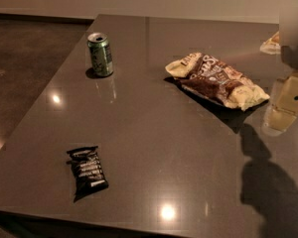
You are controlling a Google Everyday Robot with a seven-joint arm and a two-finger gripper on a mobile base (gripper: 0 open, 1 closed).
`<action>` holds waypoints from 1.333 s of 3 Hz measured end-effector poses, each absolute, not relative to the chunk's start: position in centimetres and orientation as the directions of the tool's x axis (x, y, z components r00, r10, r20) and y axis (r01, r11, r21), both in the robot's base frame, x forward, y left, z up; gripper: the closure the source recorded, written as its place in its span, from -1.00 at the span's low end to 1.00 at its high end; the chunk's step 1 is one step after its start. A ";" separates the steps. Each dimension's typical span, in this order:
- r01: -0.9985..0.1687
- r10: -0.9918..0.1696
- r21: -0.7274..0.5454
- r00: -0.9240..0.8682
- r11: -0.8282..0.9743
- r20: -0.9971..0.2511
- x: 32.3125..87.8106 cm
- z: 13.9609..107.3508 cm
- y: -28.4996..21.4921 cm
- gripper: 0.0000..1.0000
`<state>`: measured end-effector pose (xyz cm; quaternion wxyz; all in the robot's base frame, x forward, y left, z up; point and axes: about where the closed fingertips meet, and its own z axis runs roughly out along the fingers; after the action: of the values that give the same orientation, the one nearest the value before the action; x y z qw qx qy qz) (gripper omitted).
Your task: Move rxbar chocolate near brown chip bag
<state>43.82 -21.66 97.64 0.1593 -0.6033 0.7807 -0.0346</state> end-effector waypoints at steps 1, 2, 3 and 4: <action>-0.931 -0.953 -0.246 -0.221 0.270 -0.207 43.8 97.6 -21.7 -1.00; -0.945 -0.954 -0.215 -0.196 0.245 -0.225 44.6 98.3 -19.7 -1.00; -0.961 -0.947 -0.162 -0.177 0.226 -0.269 43.9 98.2 -15.3 -1.00; -0.964 -0.942 -0.137 -0.181 0.227 -0.282 41.8 97.4 -11.3 -1.00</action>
Offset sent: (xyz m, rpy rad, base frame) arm 0.0159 0.0488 0.0121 0.0615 0.0975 0.0830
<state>41.84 -11.26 97.38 0.1546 -0.6208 0.7677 0.0358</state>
